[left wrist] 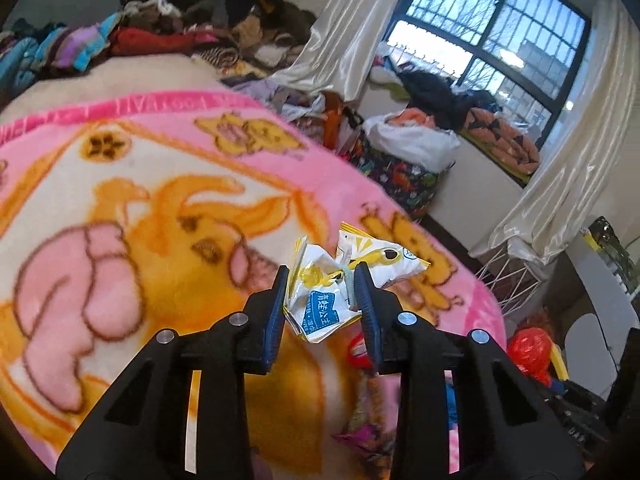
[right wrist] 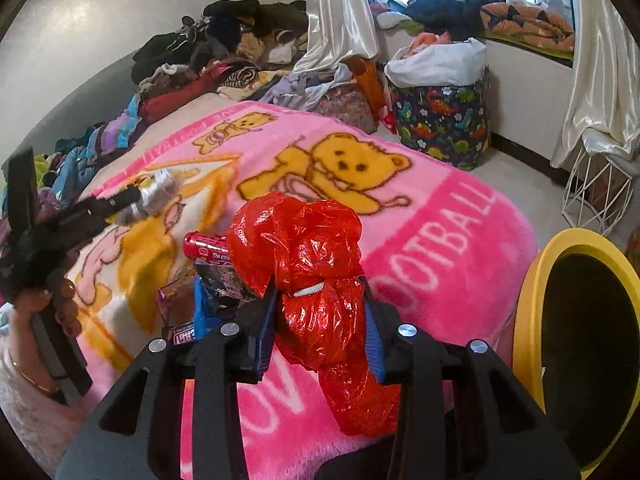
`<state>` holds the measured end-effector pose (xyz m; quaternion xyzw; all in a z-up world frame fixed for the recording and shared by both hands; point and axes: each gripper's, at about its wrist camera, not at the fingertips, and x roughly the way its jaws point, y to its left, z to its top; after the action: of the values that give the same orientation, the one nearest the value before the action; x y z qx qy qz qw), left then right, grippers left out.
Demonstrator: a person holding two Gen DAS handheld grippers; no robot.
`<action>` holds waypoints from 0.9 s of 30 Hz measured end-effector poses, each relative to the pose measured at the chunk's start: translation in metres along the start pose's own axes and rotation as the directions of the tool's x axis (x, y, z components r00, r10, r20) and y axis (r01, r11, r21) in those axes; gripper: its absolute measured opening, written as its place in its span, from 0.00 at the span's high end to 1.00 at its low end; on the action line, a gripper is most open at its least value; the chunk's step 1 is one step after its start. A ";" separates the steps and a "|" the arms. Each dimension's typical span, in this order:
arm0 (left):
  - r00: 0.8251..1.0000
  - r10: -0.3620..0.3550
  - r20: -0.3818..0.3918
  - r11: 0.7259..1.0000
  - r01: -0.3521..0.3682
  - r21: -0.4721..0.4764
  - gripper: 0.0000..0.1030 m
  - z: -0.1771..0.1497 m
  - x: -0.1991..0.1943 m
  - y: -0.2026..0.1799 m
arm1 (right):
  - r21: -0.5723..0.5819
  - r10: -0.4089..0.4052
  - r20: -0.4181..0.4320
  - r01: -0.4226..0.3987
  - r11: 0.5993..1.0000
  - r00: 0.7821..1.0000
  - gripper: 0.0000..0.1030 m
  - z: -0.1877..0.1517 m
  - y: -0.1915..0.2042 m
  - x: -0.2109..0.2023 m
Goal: Collect trash
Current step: 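Carry the snack wrapper and red bag over the yellow-rimmed bin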
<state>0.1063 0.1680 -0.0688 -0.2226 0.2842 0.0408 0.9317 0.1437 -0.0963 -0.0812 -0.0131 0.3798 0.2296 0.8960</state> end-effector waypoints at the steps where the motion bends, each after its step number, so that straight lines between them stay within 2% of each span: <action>1: 1.000 -0.007 0.010 1.000 0.007 0.012 0.75 0.003 -0.004 -0.005 | 0.001 0.001 0.004 -0.001 1.000 1.000 0.66 0.000 -0.001 -0.002; 11: 0.997 -0.055 0.048 0.995 0.050 0.085 0.75 0.009 -0.022 -0.045 | 0.013 0.006 0.068 -0.007 1.000 0.998 0.66 0.001 -0.006 -0.033; 27: 0.992 -0.122 0.020 0.976 0.116 0.184 0.75 -0.006 -0.025 -0.102 | 0.120 -0.028 0.176 0.007 0.993 0.984 0.66 0.003 -0.048 -0.091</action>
<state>0.1025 0.0752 -0.0196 -0.1522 0.2583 -0.0377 0.9532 0.1109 -0.1754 -0.0235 0.0575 0.3112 0.1991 0.9275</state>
